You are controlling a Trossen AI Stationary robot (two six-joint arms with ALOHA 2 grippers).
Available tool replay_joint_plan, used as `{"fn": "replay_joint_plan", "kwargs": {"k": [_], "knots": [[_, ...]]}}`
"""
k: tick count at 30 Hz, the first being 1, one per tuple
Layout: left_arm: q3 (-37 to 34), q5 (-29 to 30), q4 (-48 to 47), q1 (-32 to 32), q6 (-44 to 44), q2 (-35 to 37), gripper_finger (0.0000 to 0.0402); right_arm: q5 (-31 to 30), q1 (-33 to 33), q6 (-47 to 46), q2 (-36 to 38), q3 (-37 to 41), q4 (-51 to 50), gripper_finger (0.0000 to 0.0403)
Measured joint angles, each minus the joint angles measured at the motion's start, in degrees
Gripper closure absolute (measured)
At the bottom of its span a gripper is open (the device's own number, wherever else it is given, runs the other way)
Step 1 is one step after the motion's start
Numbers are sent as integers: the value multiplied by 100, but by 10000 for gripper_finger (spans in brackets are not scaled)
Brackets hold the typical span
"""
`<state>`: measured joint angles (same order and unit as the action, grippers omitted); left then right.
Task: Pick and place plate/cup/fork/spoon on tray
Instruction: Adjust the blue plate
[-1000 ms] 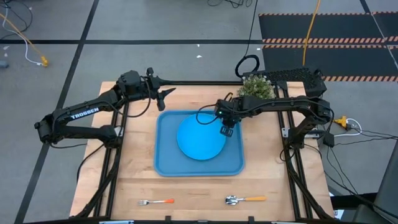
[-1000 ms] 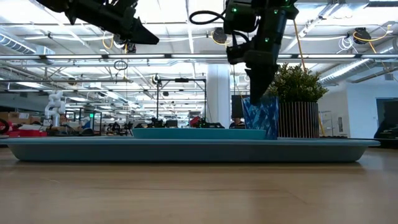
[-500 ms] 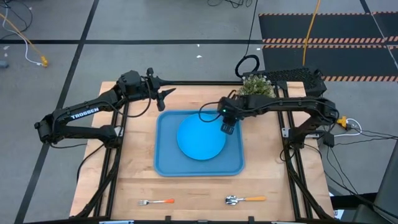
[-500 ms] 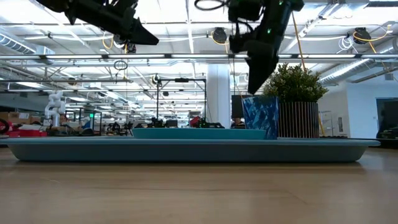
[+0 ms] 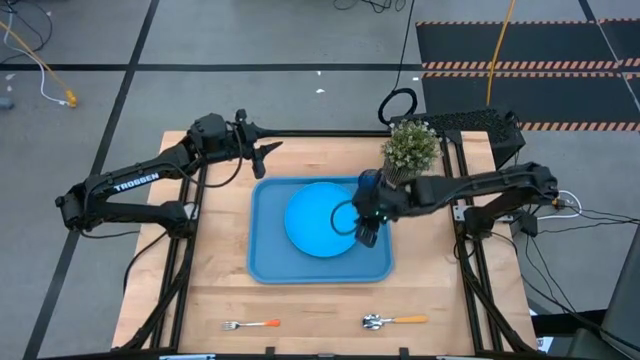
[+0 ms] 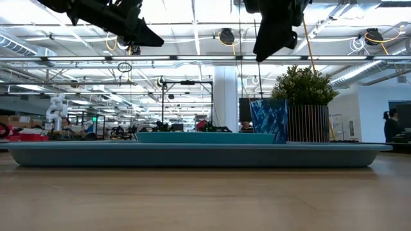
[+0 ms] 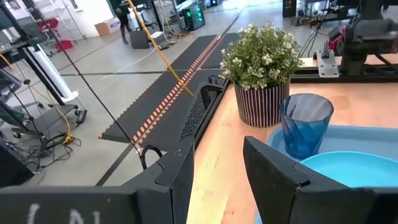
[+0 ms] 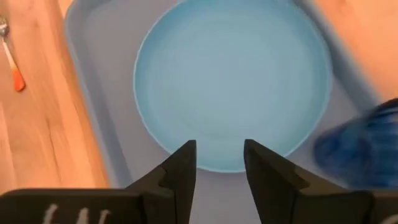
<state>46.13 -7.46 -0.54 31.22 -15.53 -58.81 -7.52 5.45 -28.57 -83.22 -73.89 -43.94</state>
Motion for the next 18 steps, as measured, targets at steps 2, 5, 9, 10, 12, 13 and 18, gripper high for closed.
{"fn": "replay_joint_plan", "kwargs": {"k": [2,5,9,10,12,13,18], "knots": [[0,-9,-95,-26,74,2,259,-8,119,-244,-148,0,48,275],[0,-173,-218,-133,161,2,259,8,289,-596,-402,0,45,275],[0,-776,-275,-325,220,2,259,16,511,-864,-760,-97,127,275],[0,-931,-277,-381,269,2,259,13,559,-880,-859,-172,183,275],[0,-1204,-284,-488,377,2,259,12,635,-853,-1077,-376,247,275],[0,-1316,-282,-538,451,2,259,8,663,-802,-1218,-534,242,275],[0,-1563,-318,-723,728,22,259,0,722,-346,-2049,-1613,-296,275]]}}
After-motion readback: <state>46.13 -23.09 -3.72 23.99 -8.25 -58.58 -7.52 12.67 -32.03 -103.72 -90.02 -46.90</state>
